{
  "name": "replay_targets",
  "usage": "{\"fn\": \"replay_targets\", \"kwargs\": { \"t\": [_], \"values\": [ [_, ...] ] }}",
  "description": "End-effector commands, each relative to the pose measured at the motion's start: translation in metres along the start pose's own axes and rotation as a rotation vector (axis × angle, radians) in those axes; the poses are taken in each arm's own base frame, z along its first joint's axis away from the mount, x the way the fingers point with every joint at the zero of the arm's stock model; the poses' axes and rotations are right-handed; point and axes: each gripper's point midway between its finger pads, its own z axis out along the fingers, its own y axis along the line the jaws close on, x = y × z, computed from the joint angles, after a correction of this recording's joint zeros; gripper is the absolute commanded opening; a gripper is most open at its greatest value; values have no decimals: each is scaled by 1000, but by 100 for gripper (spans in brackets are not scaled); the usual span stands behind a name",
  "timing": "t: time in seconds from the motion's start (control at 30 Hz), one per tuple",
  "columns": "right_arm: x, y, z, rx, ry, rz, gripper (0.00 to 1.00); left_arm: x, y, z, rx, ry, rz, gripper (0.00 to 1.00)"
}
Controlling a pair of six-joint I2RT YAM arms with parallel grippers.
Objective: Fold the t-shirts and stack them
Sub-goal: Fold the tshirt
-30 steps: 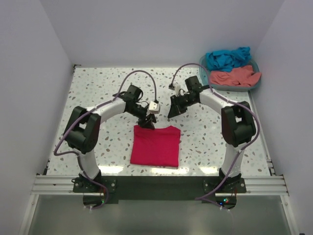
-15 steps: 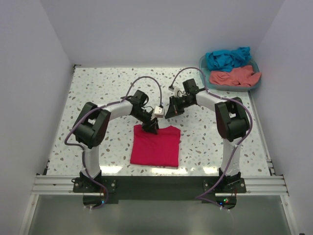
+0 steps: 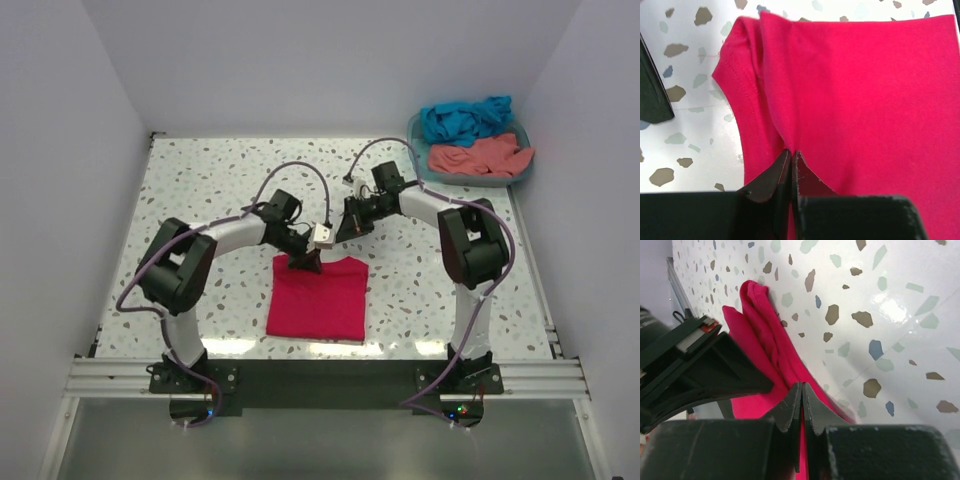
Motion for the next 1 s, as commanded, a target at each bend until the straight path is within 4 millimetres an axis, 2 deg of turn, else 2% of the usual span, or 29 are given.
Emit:
{"fn": "replay_targets", "kwargs": {
  "t": [0.0, 0.03, 0.1, 0.2, 0.23, 0.3, 0.37, 0.53, 0.67, 0.73, 0.77, 0.83, 0.97],
  "values": [
    [2, 13, 12, -78, 14, -3, 3, -41, 7, -15, -122, -55, 199, 6],
    [4, 16, 14, -89, 22, -8, 3, -36, 4, -14, -132, -40, 207, 3],
    [9, 18, 20, -115, 45, 3, 3, -44, 1, -15, -154, -42, 254, 0],
    [15, 24, 30, -151, 84, -5, 2, -45, -5, -15, -179, -30, 316, 0],
    [22, 28, 37, -177, 111, -6, 2, -39, -7, -13, -182, -17, 321, 0],
    [25, 33, 43, -202, 133, -3, 2, -44, -11, -13, -191, -21, 352, 0],
    [38, 35, 53, -228, 186, 8, 1, -44, -13, -13, -198, -14, 359, 0],
    [66, 16, 69, -263, 298, 16, 0, -53, -11, -21, -251, -32, 407, 0],
    [85, 2, 73, -272, 381, 39, 0, -60, -7, -28, -302, -49, 450, 0],
    [96, -2, 73, -277, 415, 49, 0, -70, -3, -34, -340, -66, 490, 0],
    [99, -2, 73, -284, 422, 56, 0, -67, -4, -34, -344, -61, 488, 0],
    [102, -2, 72, -292, 430, 57, 0, -80, 3, -40, -393, -86, 534, 0],
    [106, -3, 72, -303, 446, 64, 0, -86, 8, -44, -430, -100, 551, 0]
  ]
}}
